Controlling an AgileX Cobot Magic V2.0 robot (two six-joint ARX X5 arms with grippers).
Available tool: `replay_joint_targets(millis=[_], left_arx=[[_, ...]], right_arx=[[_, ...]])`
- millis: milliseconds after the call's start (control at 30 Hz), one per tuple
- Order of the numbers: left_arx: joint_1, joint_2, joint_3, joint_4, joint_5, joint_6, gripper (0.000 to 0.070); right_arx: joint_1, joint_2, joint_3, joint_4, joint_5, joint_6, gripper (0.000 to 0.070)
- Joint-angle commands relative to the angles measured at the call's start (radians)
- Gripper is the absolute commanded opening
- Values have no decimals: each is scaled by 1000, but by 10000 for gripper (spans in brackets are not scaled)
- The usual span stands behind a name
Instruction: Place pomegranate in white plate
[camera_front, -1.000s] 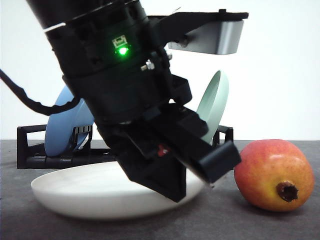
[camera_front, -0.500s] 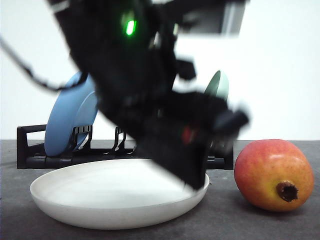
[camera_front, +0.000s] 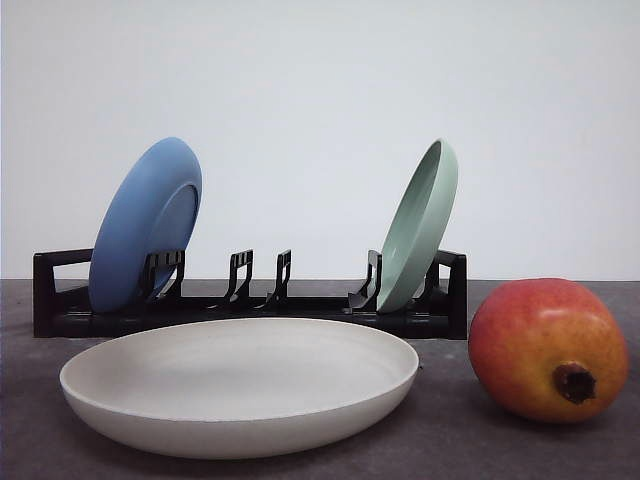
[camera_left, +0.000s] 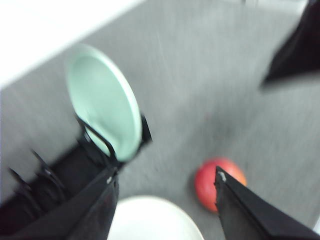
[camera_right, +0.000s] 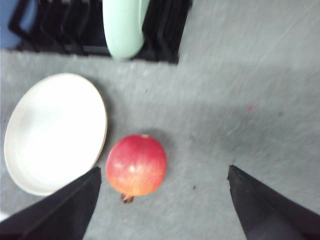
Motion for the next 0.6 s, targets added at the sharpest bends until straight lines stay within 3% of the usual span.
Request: replay_joint_targets(millis=[0, 100, 267, 400, 567], left_arx=[[-9, -11, 34, -8, -5, -4, 354], [-9, -61, 48, -25, -5, -7, 354], [-9, -125, 48, -83, -4, -27, 354], [-9, -149, 48, -148, -4, -31, 354], [-9, -155, 48, -203, -4, -31, 354]], right_arx=[[16, 29, 18, 2, -4, 19, 520], [50, 79, 18, 2, -2, 33, 562], [116, 166, 16, 14, 4, 63, 569], [186, 230, 16, 51, 53, 113, 621], [286, 297, 13, 104, 121, 177, 627]])
